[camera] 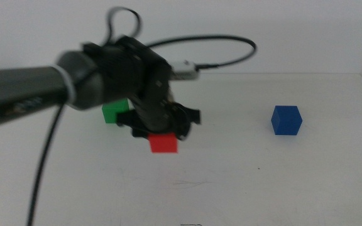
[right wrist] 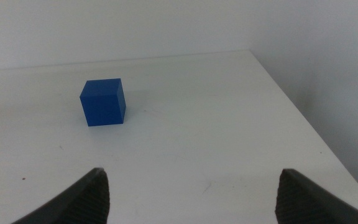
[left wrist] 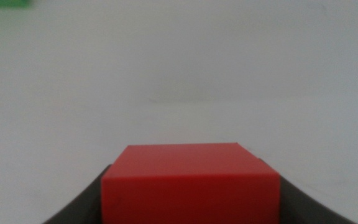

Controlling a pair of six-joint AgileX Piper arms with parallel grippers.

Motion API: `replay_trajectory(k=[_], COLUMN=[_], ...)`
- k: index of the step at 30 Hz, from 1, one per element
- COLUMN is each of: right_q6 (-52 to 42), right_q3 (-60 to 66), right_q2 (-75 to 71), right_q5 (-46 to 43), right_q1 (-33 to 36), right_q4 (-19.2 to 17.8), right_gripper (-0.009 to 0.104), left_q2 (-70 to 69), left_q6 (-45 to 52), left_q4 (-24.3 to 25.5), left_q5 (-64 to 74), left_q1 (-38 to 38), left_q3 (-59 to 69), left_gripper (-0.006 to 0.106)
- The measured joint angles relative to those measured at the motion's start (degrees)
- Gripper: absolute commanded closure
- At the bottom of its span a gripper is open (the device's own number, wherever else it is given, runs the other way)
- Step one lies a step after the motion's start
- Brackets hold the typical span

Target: Stack red cubes first, then green, then blue cubes in a specific spot.

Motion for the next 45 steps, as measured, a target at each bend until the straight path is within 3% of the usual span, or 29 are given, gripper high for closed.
replay_trajectory(k=[8, 33, 35, 37, 38, 39, 43, 45], right_q6=[0.0, 0.0, 0.0, 0.0, 0.0, 0.0, 0.0, 0.0], right_q3=[0.0, 0.0, 0.0, 0.0, 0.0, 0.0, 0.0, 0.0], right_q2=[0.0, 0.0, 0.0, 0.0, 0.0, 0.0, 0.0, 0.0], right_q5=[0.0, 0.0, 0.0, 0.0, 0.0, 0.0, 0.0, 0.0], right_q1=[0.0, 0.0, 0.0, 0.0, 0.0, 0.0, 0.0, 0.0], right_q4=[0.0, 0.0, 0.0, 0.0, 0.0, 0.0, 0.0, 0.0], right_gripper=[0.025, 0.025, 0.025, 0.025, 0.025, 0.025, 0.025, 0.025], left_q2=[6.1, 10.9, 10.9, 10.9, 10.9, 10.9, 11.1, 11.1], left_q6=[-5.7, -7.2, -7.2, -7.2, -7.2, -7.2, -7.1, -7.1], left_q4=[0.0, -1.2, -1.4, -1.5, -1.5, -1.5, -2.0, -2.1], left_q5=[-4.5, -9.2, -8.9, -8.6, -8.5, -8.3, -6.9, -6.9], left_q1=[-5.6, -5.8, -5.8, -5.8, -5.8, -5.8, -5.8, -5.8], left_q3=[0.0, -0.1, -0.1, -0.1, -0.1, -0.1, -0.1, -0.1], left_gripper=[0.102, 0.102, 0.087, 0.08, 0.065, 0.031, 0.008, 0.007])
